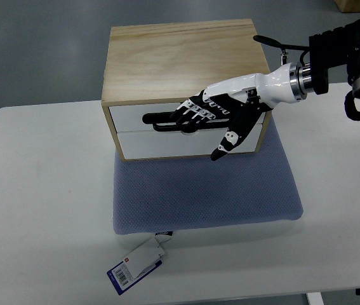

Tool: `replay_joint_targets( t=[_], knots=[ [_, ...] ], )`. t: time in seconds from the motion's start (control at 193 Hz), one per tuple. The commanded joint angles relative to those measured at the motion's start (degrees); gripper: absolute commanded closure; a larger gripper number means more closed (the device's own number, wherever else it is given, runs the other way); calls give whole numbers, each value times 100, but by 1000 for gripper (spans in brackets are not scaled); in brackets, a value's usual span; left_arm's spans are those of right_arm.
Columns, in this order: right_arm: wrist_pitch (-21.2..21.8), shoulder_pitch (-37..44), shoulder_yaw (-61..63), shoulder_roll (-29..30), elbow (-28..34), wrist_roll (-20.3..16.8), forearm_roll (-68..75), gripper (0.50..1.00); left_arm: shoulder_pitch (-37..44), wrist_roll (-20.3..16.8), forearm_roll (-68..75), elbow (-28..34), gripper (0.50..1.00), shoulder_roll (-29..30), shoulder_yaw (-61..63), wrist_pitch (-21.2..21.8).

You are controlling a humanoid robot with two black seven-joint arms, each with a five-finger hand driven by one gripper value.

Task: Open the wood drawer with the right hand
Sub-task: 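Reach the right hand to the upper drawer's black handle and hook fingers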

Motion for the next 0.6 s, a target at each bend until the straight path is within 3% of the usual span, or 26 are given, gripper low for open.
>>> replay_joint_targets(
  t=[0.0,0.595],
  knots=[
    [0,-33,3,62,-88,3,-78,572,0,-1,0,0,500,0,2,0],
    [0,-33,12,255,-765,38,-395,566,0,-1,0,0,500,0,2,0]
  ],
)
